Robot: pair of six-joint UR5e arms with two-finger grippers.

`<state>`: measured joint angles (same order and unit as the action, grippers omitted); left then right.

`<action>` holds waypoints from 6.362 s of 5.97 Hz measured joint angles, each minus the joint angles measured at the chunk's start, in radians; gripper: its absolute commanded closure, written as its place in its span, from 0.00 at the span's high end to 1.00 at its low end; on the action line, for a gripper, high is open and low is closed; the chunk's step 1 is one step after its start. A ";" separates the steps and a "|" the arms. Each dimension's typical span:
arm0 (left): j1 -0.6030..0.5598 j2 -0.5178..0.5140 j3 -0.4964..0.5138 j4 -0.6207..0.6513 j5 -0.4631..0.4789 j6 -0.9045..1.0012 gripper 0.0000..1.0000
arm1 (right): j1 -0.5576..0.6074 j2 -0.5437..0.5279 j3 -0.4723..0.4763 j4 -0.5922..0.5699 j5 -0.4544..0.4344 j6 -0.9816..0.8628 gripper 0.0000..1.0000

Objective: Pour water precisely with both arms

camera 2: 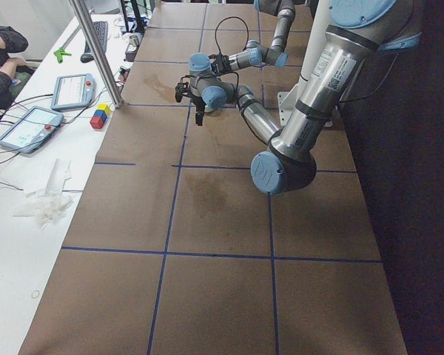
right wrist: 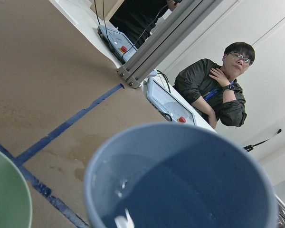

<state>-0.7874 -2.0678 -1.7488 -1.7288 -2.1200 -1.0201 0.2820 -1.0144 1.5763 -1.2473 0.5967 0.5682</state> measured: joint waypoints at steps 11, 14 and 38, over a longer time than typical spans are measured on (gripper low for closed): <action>0.001 0.000 -0.001 0.000 0.000 0.002 1.00 | -0.049 0.032 -0.001 -0.208 -0.105 -0.057 0.00; 0.000 0.001 -0.002 0.000 -0.001 0.002 1.00 | -0.049 0.032 -0.001 -0.210 -0.111 -0.069 0.00; -0.001 0.002 -0.031 0.003 -0.002 0.000 1.00 | 0.257 -0.565 0.245 0.560 0.380 0.308 0.01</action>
<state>-0.7884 -2.0663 -1.7800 -1.7261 -2.1220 -1.0201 0.5393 -1.5799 1.8217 -0.6877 0.9766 0.8767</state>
